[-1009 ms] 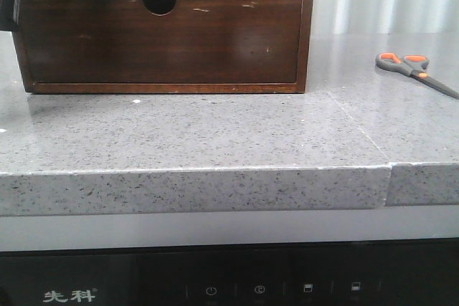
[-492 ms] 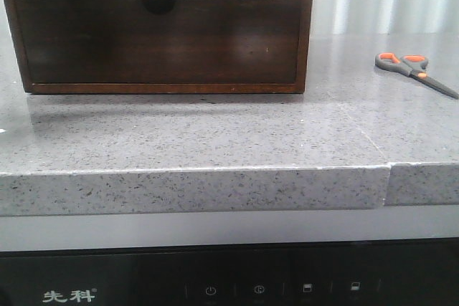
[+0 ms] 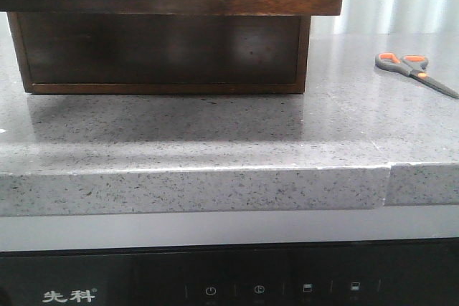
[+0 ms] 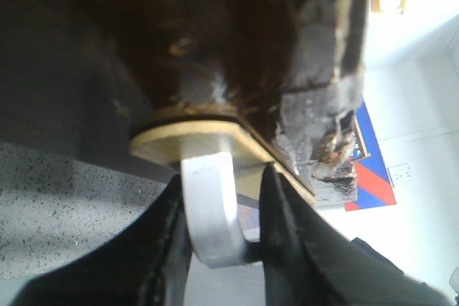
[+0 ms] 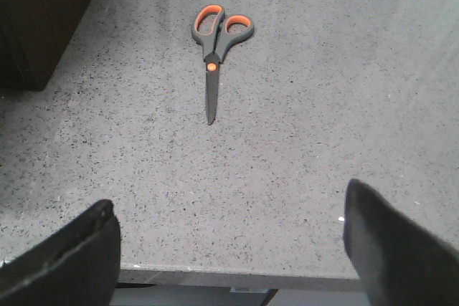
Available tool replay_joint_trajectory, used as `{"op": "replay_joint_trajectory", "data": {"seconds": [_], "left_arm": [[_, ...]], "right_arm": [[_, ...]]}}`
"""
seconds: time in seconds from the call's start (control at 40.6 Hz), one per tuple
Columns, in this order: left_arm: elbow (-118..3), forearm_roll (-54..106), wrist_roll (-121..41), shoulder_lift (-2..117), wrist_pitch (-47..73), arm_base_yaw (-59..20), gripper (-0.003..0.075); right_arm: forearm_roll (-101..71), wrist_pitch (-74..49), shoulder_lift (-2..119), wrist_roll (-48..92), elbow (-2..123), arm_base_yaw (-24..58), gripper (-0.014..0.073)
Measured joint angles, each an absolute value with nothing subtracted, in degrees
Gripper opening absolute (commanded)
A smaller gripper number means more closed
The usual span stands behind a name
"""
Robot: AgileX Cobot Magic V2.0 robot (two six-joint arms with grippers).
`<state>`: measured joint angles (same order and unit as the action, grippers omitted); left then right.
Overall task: Put scissors in drawer with both arms
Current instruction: 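Close the left gripper around the white drawer handle, then pull the drawer open toward the robot with the left gripper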
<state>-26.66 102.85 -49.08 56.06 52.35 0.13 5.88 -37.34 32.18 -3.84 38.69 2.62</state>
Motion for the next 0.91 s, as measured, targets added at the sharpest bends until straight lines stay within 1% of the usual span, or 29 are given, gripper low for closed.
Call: {"op": "replay_joint_trajectory", "data": {"seconds": [0.148, 0.222, 0.295, 0.369, 0.443, 0.517, 0.542, 0.591, 0.911], "left_arm": [[-26.51, 102.74, -48.96, 55.72, 52.27, 0.13, 0.009], [-26.51, 102.74, -48.96, 55.72, 52.27, 0.13, 0.0126], [-26.51, 102.6, -49.21, 55.69, 52.27, 0.13, 0.0213], [-26.51, 101.94, -50.36, 55.44, 52.41, 0.13, 0.0324], [-26.51, 101.28, -52.08, 55.05, 53.22, 0.13, 0.0454], [-26.51, 101.18, -52.83, 54.79, 54.12, 0.13, 0.0542], [-26.51, 101.05, -52.97, 54.68, 54.25, 0.13, 0.0557], [-26.51, 101.02, -52.97, 54.68, 54.64, 0.13, 0.0574], [-26.86, 96.59, -49.57, 54.35, 55.55, 0.13, 0.0573]], "right_arm": [[5.88, -37.34, 32.18, -3.84, 38.69, 2.62, 0.0647], [5.88, -37.34, 32.18, -3.84, 38.69, 2.62, 0.0647], [5.88, -37.34, 32.18, -3.84, 38.69, 2.62, 0.0647], [5.88, -37.34, 32.18, -3.84, 38.69, 2.62, 0.0647], [5.88, -37.34, 32.18, -3.84, 38.69, 2.62, 0.0647], [5.88, -37.34, 32.18, -3.84, 38.69, 2.62, 0.0647], [5.88, -37.34, 32.18, -3.84, 38.69, 2.62, 0.0647], [5.88, -37.34, 32.18, -3.84, 38.69, 2.62, 0.0647], [5.88, -37.34, 32.18, -3.84, 38.69, 2.62, 0.0647]]}}
